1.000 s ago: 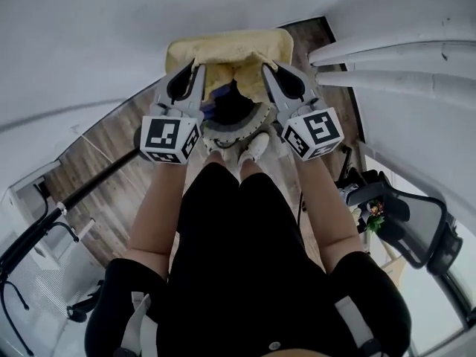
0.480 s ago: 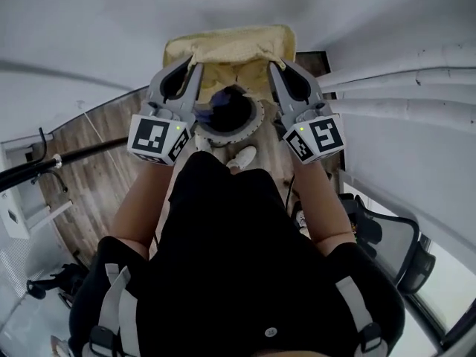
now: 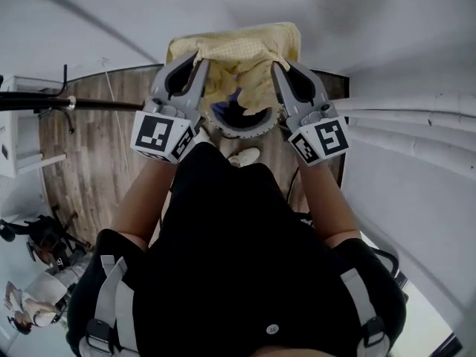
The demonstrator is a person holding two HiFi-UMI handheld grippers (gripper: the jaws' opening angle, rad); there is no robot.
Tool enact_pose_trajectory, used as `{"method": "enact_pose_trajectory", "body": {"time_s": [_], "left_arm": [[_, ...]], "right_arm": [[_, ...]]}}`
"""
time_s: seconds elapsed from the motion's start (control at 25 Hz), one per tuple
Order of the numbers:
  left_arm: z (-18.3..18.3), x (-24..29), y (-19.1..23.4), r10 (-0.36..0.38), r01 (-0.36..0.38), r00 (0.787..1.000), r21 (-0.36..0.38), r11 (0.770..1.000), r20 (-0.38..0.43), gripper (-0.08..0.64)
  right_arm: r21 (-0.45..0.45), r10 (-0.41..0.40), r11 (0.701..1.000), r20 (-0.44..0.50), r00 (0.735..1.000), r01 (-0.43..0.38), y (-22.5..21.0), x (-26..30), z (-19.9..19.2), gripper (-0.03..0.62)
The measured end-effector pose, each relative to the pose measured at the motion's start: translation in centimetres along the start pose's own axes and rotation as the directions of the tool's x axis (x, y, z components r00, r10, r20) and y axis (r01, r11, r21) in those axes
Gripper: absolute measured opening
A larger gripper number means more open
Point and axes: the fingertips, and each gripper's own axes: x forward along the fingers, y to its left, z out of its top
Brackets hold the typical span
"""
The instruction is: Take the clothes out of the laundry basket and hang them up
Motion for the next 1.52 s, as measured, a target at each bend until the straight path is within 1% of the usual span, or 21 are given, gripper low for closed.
{"method": "enact_pose_trajectory", "body": {"time_s": [0.2, 0.4, 0.6, 0.68, 0.8, 0.84, 1.0, 1.08, 1.32, 1.4, 1.52], "left_arm": [[1.5, -5.3, 2.5, 0.096, -0.096, 0.995, 0.005, 0.995, 0.003, 0.025], [3.3, -11.0, 5.8, 0.205, -0.205, 0.977, 0.002, 0.979, 0.055, 0.025], [4.3, -16.0, 9.9, 0.265, -0.267, 0.961, 0.011, 0.964, 0.073, 0.025], [3.4, -17.8, 11.1, 0.297, -0.299, 0.952, 0.019, 0.954, 0.076, 0.025], [0.9, -19.9, 12.0, 0.328, -0.332, 0.941, 0.033, 0.943, 0.084, 0.025], [1.1, -20.7, 12.5, 0.337, -0.341, 0.938, 0.032, 0.940, 0.084, 0.025], [5.6, -24.5, 14.2, 0.358, -0.361, 0.928, 0.016, 0.932, 0.100, 0.025], [6.8, -26.2, 14.5, 0.371, -0.375, 0.922, 0.021, 0.927, 0.112, 0.025], [8.3, -31.2, 16.1, 0.432, -0.442, 0.890, 0.042, 0.896, 0.147, 0.025], [8.7, -33.4, 17.5, 0.456, -0.467, 0.877, 0.047, 0.883, 0.154, 0.025], [8.6, -37.6, 20.8, 0.495, -0.507, 0.855, 0.045, 0.861, 0.153, 0.025]], "right_arm": [[-0.009, 0.131, 0.991, -0.003, 0.991, -0.131, 4.7, 2.7, 0.5, 0.029], [-0.038, 0.248, 0.968, -0.004, 0.969, -0.248, 10.4, 5.5, 1.3, 0.029], [-0.037, 0.286, 0.957, -0.005, 0.958, -0.286, 15.9, 8.7, 1.5, 0.029], [-0.037, 0.303, 0.952, -0.002, 0.953, -0.303, 17.4, 9.6, 0.3, 0.029], [-0.037, 0.323, 0.946, 0.009, 0.946, -0.322, 18.9, 10.1, -2.4, 0.029], [-0.038, 0.330, 0.944, 0.009, 0.944, -0.329, 19.7, 10.5, -2.2, 0.029], [-0.044, 0.350, 0.936, 0.006, 0.937, -0.349, 24.2, 12.2, 1.6, 0.029], [-0.047, 0.364, 0.930, 0.011, 0.931, -0.363, 25.9, 12.6, 2.3, 0.029], [-0.055, 0.425, 0.904, 0.012, 0.905, -0.424, 30.6, 14.0, 2.3, 0.029], [-0.058, 0.443, 0.895, 0.009, 0.896, -0.442, 32.8, 15.1, 2.1, 0.029], [-0.060, 0.472, 0.880, -0.001, 0.881, -0.472, 37.3, 17.6, 1.4, 0.031]]}}
